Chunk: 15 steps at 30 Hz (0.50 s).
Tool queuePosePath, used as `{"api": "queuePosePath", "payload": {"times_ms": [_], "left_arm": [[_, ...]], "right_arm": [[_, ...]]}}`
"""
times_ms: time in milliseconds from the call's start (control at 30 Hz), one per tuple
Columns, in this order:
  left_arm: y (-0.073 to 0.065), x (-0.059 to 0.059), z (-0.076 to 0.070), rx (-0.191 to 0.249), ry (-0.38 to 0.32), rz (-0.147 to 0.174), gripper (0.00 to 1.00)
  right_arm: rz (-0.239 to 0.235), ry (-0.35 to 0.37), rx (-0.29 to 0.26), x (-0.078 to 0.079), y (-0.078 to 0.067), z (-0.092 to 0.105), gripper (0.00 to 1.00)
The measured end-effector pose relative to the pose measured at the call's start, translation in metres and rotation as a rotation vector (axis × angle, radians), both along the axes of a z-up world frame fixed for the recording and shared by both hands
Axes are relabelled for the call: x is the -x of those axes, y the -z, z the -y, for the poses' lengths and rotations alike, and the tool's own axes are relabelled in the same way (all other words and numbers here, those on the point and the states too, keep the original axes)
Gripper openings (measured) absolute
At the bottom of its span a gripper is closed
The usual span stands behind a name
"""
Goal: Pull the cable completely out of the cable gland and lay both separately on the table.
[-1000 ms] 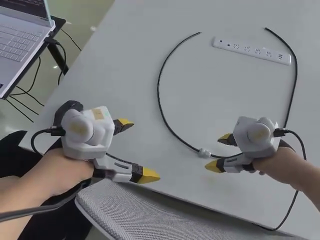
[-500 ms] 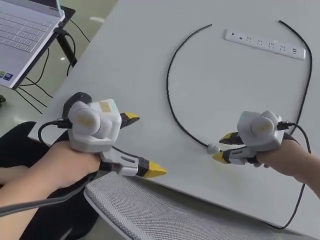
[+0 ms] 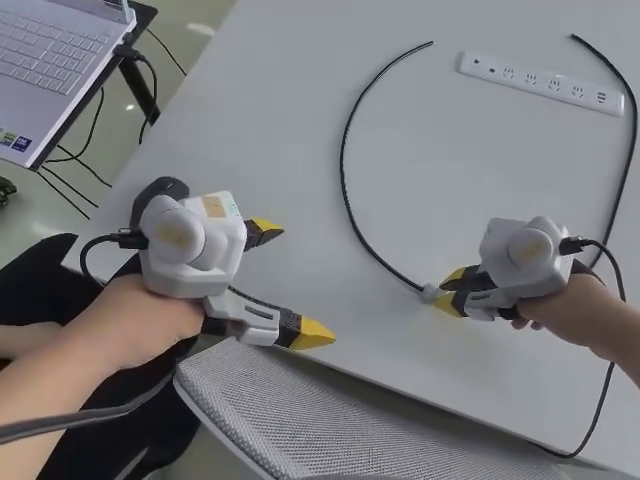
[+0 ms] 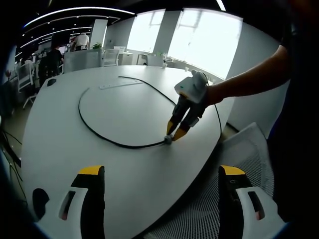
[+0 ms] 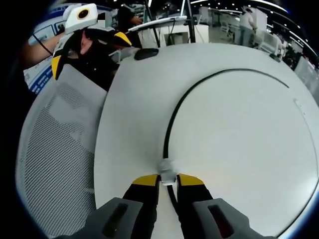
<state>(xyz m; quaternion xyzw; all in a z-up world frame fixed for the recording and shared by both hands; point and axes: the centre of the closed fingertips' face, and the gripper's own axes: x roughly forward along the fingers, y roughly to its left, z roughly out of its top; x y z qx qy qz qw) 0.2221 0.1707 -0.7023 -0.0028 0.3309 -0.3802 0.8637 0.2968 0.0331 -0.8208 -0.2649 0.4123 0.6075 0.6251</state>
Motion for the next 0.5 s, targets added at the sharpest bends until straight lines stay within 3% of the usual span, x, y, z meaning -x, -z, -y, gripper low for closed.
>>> {"api": "queuePosePath", "payload": {"times_ms": [333, 367, 433, 500], "left_arm": [[0.001, 0.000, -0.001, 0.012, 0.003, 0.001, 0.93], [-0.001, 0.000, -0.001, 0.026, -0.002, -0.001, 0.93], [-0.010, -0.006, 0.003, 0.107, -0.040, -0.004, 0.93], [-0.011, -0.009, 0.002, 0.093, -0.032, 0.003, 0.93]], "right_arm": [[0.022, -0.018, 0.020, 0.004, -0.002, -0.001, 0.08], [0.026, -0.008, 0.025, 0.003, -0.002, -0.001, 0.08], [0.030, 0.007, 0.034, 0.001, -0.002, 0.001, 0.07], [0.034, 0.018, 0.033, 0.000, -0.003, 0.000, 0.07]]}}
